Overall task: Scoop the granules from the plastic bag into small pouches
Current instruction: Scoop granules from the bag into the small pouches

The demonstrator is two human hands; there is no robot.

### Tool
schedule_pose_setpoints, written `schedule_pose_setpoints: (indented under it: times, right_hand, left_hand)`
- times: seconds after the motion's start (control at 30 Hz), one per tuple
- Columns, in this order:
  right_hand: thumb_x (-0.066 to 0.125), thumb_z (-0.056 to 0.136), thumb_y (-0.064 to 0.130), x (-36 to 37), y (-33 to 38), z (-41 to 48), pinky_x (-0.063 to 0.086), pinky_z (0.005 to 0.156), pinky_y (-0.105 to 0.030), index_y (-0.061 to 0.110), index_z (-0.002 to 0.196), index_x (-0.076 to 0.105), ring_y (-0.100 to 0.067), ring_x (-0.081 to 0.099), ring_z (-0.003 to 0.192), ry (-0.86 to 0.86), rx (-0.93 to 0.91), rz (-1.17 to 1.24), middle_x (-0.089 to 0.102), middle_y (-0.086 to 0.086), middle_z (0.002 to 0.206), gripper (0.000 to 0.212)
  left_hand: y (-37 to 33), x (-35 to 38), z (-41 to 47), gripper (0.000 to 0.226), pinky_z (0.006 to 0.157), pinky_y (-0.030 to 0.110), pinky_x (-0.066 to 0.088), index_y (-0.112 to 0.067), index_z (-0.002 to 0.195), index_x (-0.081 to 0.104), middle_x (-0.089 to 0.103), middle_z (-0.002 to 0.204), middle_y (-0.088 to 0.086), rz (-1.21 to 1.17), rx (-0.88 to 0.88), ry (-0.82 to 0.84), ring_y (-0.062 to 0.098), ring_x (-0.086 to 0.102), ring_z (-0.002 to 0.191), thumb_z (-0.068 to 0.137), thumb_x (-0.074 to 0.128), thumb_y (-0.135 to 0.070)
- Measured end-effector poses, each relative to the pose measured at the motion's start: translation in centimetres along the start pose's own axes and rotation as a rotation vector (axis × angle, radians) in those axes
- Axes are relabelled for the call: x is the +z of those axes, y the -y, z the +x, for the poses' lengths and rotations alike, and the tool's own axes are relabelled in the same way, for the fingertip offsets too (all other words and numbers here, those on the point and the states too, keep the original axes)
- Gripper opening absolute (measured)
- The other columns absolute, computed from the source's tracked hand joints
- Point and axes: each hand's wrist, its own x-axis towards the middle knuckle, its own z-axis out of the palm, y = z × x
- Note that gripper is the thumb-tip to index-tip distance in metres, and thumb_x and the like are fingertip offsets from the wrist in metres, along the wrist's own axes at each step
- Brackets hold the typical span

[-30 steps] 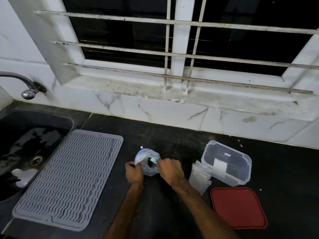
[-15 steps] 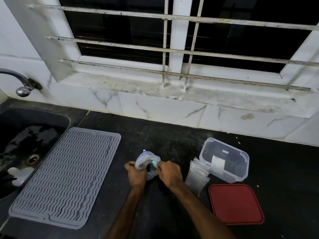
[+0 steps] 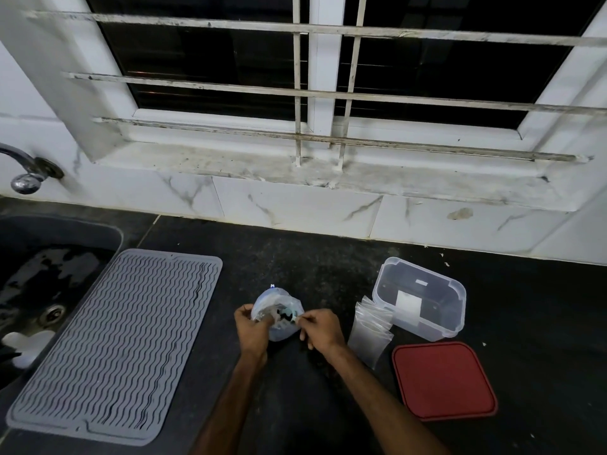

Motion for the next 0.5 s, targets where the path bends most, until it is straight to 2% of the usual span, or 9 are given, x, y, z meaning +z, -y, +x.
schedule_pose_setpoints:
  times: [0.1,0.17,0.27,0.33,0.4,0.47,0.5]
  right_hand:
    - [0.062,0.092,0.023,-0.2,0.0,-0.2,0.043,0.045,-0.027,0.014,0.086,0.074,-0.010,0.046,0.037,-0.001,0.031,0.122,0.066,-0.004,0.058,0.016]
    - [0.063,0.092,0.023,-0.1,-0.1,-0.3,0.043,0.046,-0.027,0.014,0.086,0.075,-0.009,0.047,0.037,0.001,0.030,0.106,0.067,-0.004,0.059,0.016]
    - [0.060,0.091,0.029,-0.1,0.3,-0.4,0.045,0.046,-0.022,0.020,0.079,0.073,-0.007,0.052,0.038,-0.032,-0.016,-0.146,0.070,-0.001,0.061,0.020]
    - [0.057,0.092,0.032,0.2,0.9,-0.6,0.051,0.056,-0.024,0.020,0.078,0.072,-0.006,0.062,0.053,-0.085,-0.084,-0.381,0.071,0.001,0.066,0.023]
    - [0.054,0.094,0.030,0.7,1.3,-0.7,0.052,0.066,-0.026,0.020,0.086,0.072,-0.012,0.067,0.073,-0.147,-0.155,-0.574,0.072,0.001,0.080,0.023]
    - [0.052,0.095,0.029,1.1,1.5,-0.9,0.046,0.067,-0.026,0.020,0.093,0.071,-0.015,0.067,0.083,-0.191,-0.190,-0.648,0.072,0.002,0.089,0.022]
    - [0.052,0.094,0.028,1.1,1.5,-0.8,0.044,0.064,-0.026,0.019,0.091,0.072,-0.014,0.067,0.081,-0.184,-0.169,-0.613,0.072,0.002,0.088,0.021]
  left_hand:
    - [-0.2,-0.4,0.1,0.046,0.083,0.043,0.057,-0.012,0.115,0.042,0.056,0.116,0.018,-0.006,-0.004,-0.009,0.031,0.063,0.102,0.083,0.061,0.013]
    - [-0.2,-0.5,-0.2,0.045,0.080,0.041,0.057,-0.011,0.116,0.042,0.056,0.115,0.018,-0.009,0.005,0.006,0.029,0.063,0.100,0.083,0.061,0.013]
    - [-0.1,-0.4,-0.6,0.044,0.074,0.036,0.057,-0.009,0.118,0.041,0.056,0.111,0.014,0.041,0.032,0.063,0.026,0.063,0.097,0.084,0.061,0.011]
    - [-0.1,-0.3,-0.9,0.043,0.071,0.032,0.056,-0.008,0.117,0.041,0.055,0.108,0.013,0.100,0.078,0.093,0.024,0.062,0.095,0.084,0.060,0.011]
    - [-0.1,-0.3,-0.9,0.042,0.069,0.028,0.053,-0.007,0.114,0.041,0.055,0.103,0.012,0.160,0.140,0.136,0.023,0.061,0.090,0.082,0.060,0.013]
    - [-0.2,-0.4,-0.8,0.042,0.068,0.026,0.052,-0.006,0.112,0.042,0.056,0.098,0.010,0.214,0.187,0.182,0.019,0.060,0.084,0.080,0.060,0.014]
    - [-0.2,-0.4,-0.7,0.041,0.067,0.025,0.051,-0.006,0.111,0.042,0.056,0.097,0.010,0.237,0.196,0.193,0.018,0.060,0.082,0.080,0.061,0.014]
